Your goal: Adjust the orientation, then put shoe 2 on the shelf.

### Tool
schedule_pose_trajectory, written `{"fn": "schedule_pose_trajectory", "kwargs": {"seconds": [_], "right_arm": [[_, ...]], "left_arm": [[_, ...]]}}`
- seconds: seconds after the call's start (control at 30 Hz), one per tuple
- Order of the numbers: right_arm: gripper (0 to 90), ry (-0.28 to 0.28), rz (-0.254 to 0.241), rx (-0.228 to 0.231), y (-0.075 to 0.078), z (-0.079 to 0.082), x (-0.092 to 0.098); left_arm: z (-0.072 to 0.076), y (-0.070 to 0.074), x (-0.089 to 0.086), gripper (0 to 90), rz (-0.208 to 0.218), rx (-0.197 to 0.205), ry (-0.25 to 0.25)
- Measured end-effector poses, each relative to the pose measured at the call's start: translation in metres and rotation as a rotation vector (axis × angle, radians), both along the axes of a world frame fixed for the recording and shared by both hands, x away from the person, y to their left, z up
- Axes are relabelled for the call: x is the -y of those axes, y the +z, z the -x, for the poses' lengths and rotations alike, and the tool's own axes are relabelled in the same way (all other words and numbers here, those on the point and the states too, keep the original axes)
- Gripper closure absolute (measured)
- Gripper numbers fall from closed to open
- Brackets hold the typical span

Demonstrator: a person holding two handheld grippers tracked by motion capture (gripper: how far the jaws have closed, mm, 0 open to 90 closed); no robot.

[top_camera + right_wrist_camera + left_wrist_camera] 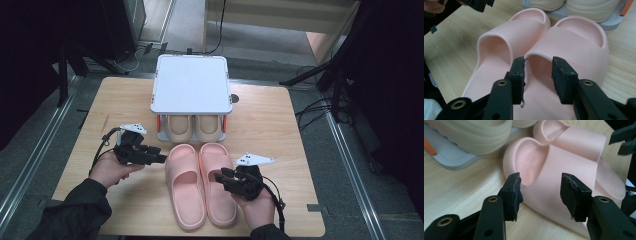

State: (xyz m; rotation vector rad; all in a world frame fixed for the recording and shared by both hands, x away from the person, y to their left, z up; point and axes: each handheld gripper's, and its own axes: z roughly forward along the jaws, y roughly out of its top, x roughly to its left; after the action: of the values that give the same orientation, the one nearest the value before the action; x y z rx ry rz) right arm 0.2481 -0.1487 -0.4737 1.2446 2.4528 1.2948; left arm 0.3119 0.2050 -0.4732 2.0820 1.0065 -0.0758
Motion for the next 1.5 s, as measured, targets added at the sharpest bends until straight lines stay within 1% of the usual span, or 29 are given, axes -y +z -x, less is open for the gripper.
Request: {"fn": "schedule_pose_trajectory", "kwargs": {"seconds": [0.07,0.2,0.3,0.43,0.5,0.57,0.7,0.83,0.93,1.0,1.07,1.13,1.3,1.4,1.5], "right_arm": [[60.1,-0.010,0.001,-0.005,-0.003,0.003,-0.003],[57.1,-0.025,-0.004,-0.025,-0.007,0.006,-0.009],[49.5,-0.046,-0.005,-0.016,-0.011,0.009,-0.014],[45.4,-0.060,-0.001,-0.002,-0.015,0.012,-0.020],[43.0,-0.063,-0.003,-0.003,-0.017,0.012,-0.024],[40.2,-0.067,-0.001,0.002,-0.019,0.012,-0.027],[36.4,-0.066,0.011,0.009,-0.024,0.010,-0.035],[33.6,-0.063,0.039,0.009,-0.028,0.006,-0.041],[32.5,-0.061,0.046,0.000,-0.030,0.003,-0.046],[31.8,-0.063,0.056,0.003,-0.031,0.003,-0.049],[30.8,-0.063,0.062,0.005,-0.032,0.001,-0.052],[30.9,-0.060,0.062,-0.002,-0.033,0.001,-0.054],[31.7,-0.053,0.068,-0.015,-0.037,-0.003,-0.060],[33.3,-0.058,0.078,0.003,-0.038,-0.004,-0.061],[35.2,-0.082,0.082,0.005,-0.038,-0.005,-0.062]], "left_arm": [[-0.002,0.001,0.001,49.9,-0.003,0.005,0.000],[-0.006,0.001,0.001,49.9,0.001,0.001,-0.001],[-0.009,0.002,0.002,49.8,0.005,0.000,0.002],[-0.011,0.002,0.005,49.8,-0.001,-0.004,-0.007],[-0.011,0.002,0.006,49.8,-0.001,-0.005,-0.009],[-0.011,0.001,0.006,49.8,-0.010,-0.005,-0.011],[-0.008,0.002,0.004,49.8,0.006,-0.011,-0.006],[-0.006,0.000,0.000,49.8,-0.002,-0.013,-0.003],[-0.003,0.000,-0.004,49.7,-0.003,-0.012,0.009],[0.000,0.000,-0.008,49.8,-0.009,-0.011,0.021],[0.004,0.000,-0.012,49.9,-0.006,-0.012,0.032],[0.008,0.000,-0.015,49.9,-0.005,-0.007,0.044],[0.015,-0.001,-0.024,49.8,-0.006,-0.010,0.075],[0.019,-0.001,-0.028,49.8,-0.003,-0.008,0.092],[0.022,-0.001,-0.032,49.8,-0.006,-0.006,0.100]]}}
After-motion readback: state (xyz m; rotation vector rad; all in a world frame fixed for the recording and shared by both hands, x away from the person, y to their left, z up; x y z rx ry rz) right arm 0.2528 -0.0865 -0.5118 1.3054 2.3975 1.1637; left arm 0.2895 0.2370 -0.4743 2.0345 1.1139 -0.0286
